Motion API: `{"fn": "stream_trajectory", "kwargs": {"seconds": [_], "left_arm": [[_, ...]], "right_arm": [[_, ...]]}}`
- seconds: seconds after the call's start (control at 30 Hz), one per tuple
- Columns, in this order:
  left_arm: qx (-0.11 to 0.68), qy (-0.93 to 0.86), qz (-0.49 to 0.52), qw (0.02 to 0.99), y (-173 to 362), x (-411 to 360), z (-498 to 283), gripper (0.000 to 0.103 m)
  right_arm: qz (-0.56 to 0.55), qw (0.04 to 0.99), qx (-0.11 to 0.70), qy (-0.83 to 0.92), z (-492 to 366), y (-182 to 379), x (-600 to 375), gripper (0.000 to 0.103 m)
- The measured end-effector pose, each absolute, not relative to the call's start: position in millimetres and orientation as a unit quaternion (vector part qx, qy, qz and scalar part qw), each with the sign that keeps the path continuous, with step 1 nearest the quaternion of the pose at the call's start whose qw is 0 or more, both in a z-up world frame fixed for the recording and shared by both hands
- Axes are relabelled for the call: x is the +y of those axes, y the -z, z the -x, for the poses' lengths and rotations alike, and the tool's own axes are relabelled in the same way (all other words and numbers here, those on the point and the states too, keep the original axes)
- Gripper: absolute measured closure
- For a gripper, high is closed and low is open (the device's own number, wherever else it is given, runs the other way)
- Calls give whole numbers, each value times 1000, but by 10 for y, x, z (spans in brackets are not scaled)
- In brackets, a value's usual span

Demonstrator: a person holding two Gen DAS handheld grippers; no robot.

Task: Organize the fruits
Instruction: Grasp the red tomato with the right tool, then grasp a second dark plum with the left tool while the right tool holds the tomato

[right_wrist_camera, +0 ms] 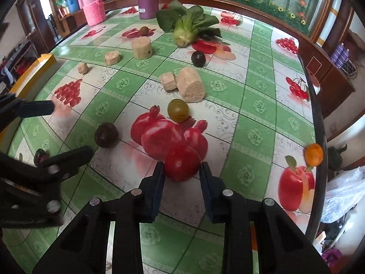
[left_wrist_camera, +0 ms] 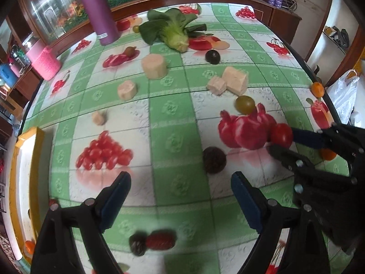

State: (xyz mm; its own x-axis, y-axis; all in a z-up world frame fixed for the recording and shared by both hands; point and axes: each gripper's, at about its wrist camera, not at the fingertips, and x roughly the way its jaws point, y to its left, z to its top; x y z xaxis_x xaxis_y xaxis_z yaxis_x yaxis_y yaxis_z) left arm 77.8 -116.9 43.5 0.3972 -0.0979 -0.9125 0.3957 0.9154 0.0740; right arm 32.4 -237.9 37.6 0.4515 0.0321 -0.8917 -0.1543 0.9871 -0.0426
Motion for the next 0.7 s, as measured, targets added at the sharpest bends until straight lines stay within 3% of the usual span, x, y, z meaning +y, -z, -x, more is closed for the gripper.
{"fn": "stream_trajectory", "kwargs": {"seconds": [0.1,0.17,0.2,0.23,0.7], "left_arm": [[530,159,-140,821,-349,-1293,-838,30],[541,170,-132,813,-260,-1349,-871,60],[537,181,-117,815,-249,-1355,-871,62],[531,186,-108,820,-257,-1359,-867,74],[518,203,-24,830,-649,-592,-418,77]], "right_arm": [[53,849,524,-50,-252,-398,-2470,74],[51,847,528,-48,-182,-405,-2522,74],[50,846,529,-48,-151,-407,-2538,74],[49,845,531,-48,-116,-415,-2556,74],[43,866,496,-47,345,-867,-2446,74]]}}
